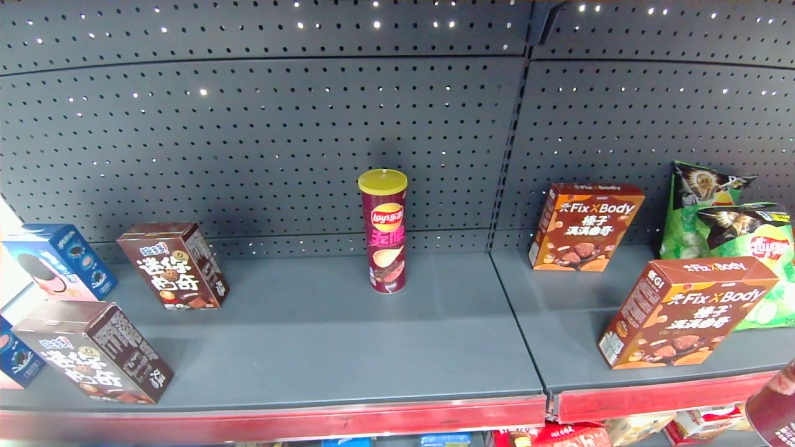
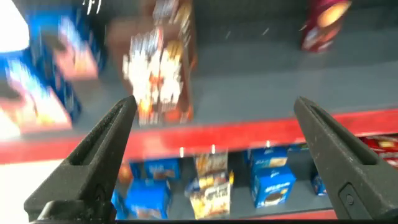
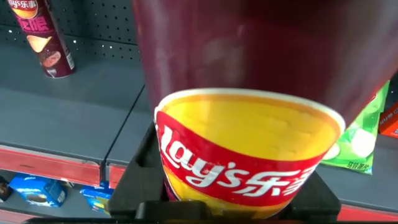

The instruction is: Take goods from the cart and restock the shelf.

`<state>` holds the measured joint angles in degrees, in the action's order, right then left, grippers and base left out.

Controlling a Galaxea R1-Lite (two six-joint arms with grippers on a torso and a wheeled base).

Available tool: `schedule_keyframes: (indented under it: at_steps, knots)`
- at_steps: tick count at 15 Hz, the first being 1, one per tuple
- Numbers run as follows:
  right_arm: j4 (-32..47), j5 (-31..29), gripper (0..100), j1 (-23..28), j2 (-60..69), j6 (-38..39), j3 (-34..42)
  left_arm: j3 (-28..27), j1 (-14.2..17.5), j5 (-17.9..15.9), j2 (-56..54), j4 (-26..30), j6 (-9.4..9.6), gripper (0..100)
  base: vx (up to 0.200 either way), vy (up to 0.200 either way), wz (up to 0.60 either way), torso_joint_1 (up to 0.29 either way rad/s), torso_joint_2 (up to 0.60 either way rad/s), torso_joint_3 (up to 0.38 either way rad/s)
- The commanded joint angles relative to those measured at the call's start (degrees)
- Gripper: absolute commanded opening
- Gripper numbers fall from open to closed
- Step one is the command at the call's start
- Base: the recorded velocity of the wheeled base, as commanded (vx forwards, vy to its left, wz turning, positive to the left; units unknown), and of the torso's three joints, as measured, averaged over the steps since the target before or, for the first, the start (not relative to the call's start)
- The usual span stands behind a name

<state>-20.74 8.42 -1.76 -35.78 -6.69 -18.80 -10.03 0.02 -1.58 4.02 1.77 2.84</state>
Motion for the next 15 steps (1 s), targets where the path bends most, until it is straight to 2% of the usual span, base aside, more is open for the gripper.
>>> schedule_keyframes:
  at_steps: [1,2,3,4,5,7,8,10,11,13,14,15]
  knots:
    - [-0.01,0.01,0,0.0,-0.43,-0.07,-0.27,-23.1,-0.2,-12.04,26.74,3.42,9.38,100,0.0,0.0,0.0,0.0,0.0,0.0]
    - [-0.01,-0.6,0,0.0,-0.78,-0.07,-0.71,-28.11,-0.2,-16.43,32.98,3.07,13.24,100,0.0,0.0,0.0,0.0,0.0,0.0]
    - [-0.01,-1.04,0,0.0,-0.96,-0.07,-0.98,-30.31,-0.2,-17.93,35.97,2.98,13.24,100,0.0,0.0,0.0,0.0,0.0,0.0]
    - [-0.01,-1.13,0,0.0,-0.96,-0.07,-1.15,-31.1,-1.61,-20.3,39.13,2.8,13.16,100,0.0,0.0,0.0,0.0,0.0,0.0]
    - [-0.01,-1.22,0,0.0,-0.96,-0.07,-1.15,-31.01,-3.28,-21.71,40.01,3.07,12.8,100,0.0,0.0,0.0,0.0,0.0,0.0]
    - [0.7,-3.41,0,-0.09,-1.22,-0.07,-1.24,-30.13,-8.81,-21.88,43.0,4.21,10.87,100,0.0,0.0,0.0,0.0,0.0,0.0]
    - [1.05,-4.2,0,-0.09,-1.22,-0.16,-1.5,-29.78,-9.87,-21.88,45.37,3.77,9.64,100,0.0,0.0,0.0,0.0,0.0,0.0]
    - [1.14,-4.56,0,0.09,-0.96,-0.16,-1.68,-29.87,-10.13,-22.41,48.71,2.1,6.92,100,0.0,0.0,0.0,0.0,0.0,0.0]
    - [1.14,-4.56,0,0.09,-0.96,-0.16,-1.68,-29.69,-10.92,-23.46,50.65,-0.36,6.56,100,0.0,0.0,0.0,0.0,0.0,0.0]
    - [1.05,-4.56,0,0.09,-1.13,-0.16,-1.94,-29.34,-10.83,-26.45,56.09,-6.34,7.0,100,0.0,0.0,0.0,0.0,0.0,0.0]
    - [1.05,-4.56,0,0.09,-1.13,-0.16,-1.94,-28.99,-10.04,-29.62,58.2,-10.47,6.92,100,0.0,0.0,0.0,0.0,0.0,0.0]
    - [1.05,-4.64,0,0.09,-1.22,-0.16,-2.21,-28.29,-8.9,-34.19,59.96,-13.9,6.83,100,0.0,0.0,0.0,0.0,0.0,0.0]
